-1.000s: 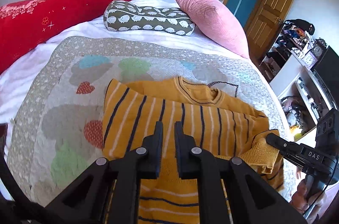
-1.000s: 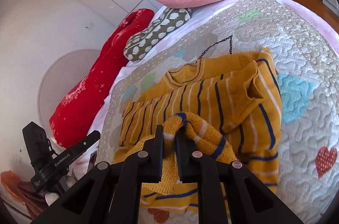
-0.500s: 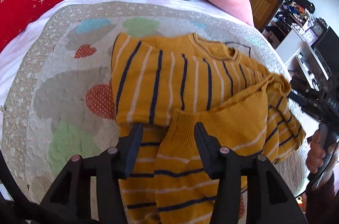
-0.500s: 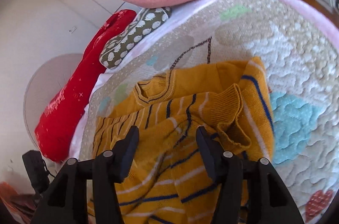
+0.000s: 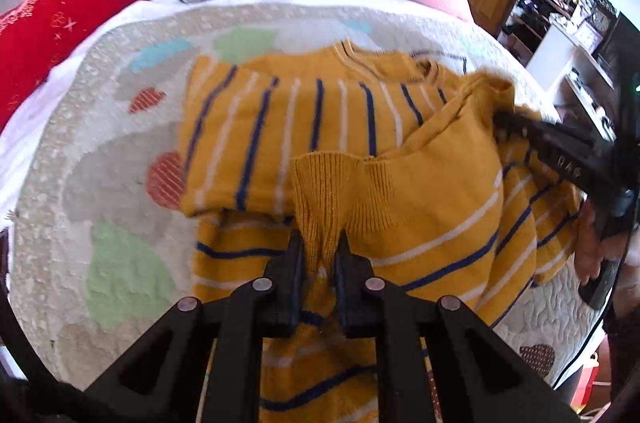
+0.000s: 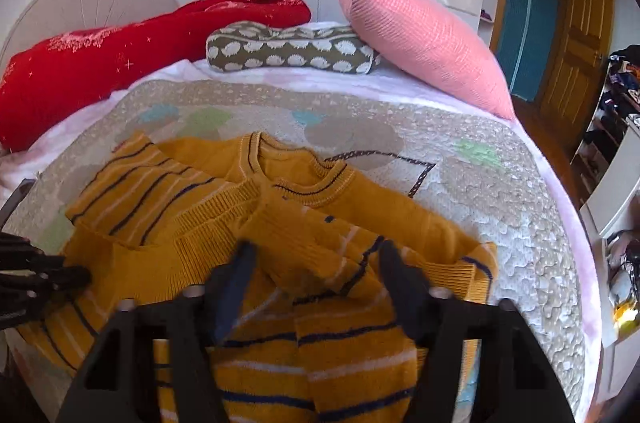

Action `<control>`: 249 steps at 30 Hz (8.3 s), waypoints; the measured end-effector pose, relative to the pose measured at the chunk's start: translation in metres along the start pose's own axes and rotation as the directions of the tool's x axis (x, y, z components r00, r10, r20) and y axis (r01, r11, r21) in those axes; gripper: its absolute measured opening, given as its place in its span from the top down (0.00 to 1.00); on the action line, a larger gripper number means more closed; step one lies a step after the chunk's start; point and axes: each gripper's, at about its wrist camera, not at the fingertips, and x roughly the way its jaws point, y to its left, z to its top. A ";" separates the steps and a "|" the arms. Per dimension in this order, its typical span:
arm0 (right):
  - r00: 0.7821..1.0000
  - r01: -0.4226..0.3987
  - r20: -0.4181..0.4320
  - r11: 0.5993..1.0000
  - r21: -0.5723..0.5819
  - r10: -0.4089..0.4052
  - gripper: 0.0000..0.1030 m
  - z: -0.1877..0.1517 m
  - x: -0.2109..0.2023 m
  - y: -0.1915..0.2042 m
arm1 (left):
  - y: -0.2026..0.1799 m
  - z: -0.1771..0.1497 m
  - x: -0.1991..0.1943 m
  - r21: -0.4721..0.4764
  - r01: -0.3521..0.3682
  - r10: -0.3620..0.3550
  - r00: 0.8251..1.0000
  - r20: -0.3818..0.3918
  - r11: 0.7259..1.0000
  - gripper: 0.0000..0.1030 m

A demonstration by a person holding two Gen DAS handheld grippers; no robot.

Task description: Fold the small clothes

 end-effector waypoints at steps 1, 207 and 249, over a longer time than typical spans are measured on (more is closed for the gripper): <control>0.998 -0.034 -0.052 0.999 0.040 0.036 0.94 0.002 0.008 -0.004 | 0.004 0.008 -0.006 -0.010 -0.007 0.007 1.000 0.015 1.000 0.88; 0.953 -0.201 -0.180 0.953 0.226 0.244 0.74 0.040 -0.001 0.108 | 0.099 -0.046 -0.040 -0.412 0.264 -0.178 0.956 0.234 0.872 0.50; 0.875 -0.461 0.144 0.706 0.539 0.462 0.63 0.034 0.007 -0.050 | 0.001 0.097 0.021 -0.224 0.431 -0.420 0.902 0.095 0.874 0.62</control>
